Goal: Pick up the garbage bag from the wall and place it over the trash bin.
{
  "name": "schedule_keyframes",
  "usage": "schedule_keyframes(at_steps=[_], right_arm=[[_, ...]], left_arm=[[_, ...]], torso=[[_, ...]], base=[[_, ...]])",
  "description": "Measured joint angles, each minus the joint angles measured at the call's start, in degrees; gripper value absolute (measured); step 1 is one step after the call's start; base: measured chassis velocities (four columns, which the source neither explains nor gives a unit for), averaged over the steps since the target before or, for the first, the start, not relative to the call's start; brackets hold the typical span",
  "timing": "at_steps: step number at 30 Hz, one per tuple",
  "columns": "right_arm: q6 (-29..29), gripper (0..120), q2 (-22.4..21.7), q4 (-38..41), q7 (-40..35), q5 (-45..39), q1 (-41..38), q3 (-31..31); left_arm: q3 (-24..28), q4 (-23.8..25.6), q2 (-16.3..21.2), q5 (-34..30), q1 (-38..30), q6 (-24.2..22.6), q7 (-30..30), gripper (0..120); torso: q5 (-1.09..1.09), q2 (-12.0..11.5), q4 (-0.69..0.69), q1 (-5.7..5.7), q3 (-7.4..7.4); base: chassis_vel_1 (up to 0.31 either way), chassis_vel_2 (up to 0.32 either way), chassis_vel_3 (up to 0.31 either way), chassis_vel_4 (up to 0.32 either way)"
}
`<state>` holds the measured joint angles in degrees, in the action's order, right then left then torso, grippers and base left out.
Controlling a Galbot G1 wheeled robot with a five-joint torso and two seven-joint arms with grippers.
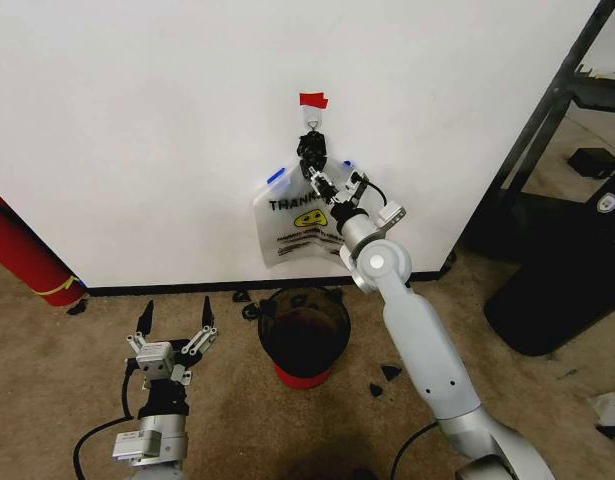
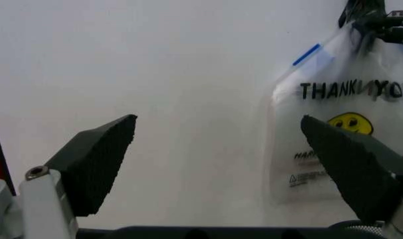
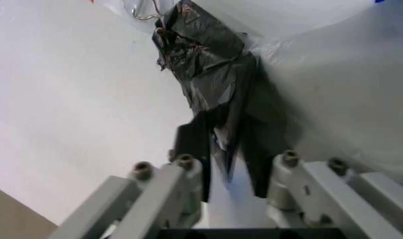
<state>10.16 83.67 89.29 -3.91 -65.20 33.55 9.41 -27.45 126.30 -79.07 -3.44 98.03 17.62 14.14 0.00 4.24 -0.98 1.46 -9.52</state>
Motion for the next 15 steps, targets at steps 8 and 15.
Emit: schedule_keyframes(at_steps=[8,15], right_arm=[[-0.1,0,-0.5,1.0,-0.2,0.2,0.8,0.4],[-0.1,0,-1.9,5.9,-0.1,1.9,5.5,0.3]], left_arm=[[0.2,-0.4,-0.2,0.1,-0.2,0.1,0.1,98],[0.3,-0.8,-0.1,0.1,-0.4,0.1,0.2,98]], torso=[[0.0,0.0,0.0,0.0,0.0],[-0.01,0.0,-0.01,0.0,0.0]], base=[[0.0,0.0,0.0,0.0],[0.0,0.0,0.0,0.0]])
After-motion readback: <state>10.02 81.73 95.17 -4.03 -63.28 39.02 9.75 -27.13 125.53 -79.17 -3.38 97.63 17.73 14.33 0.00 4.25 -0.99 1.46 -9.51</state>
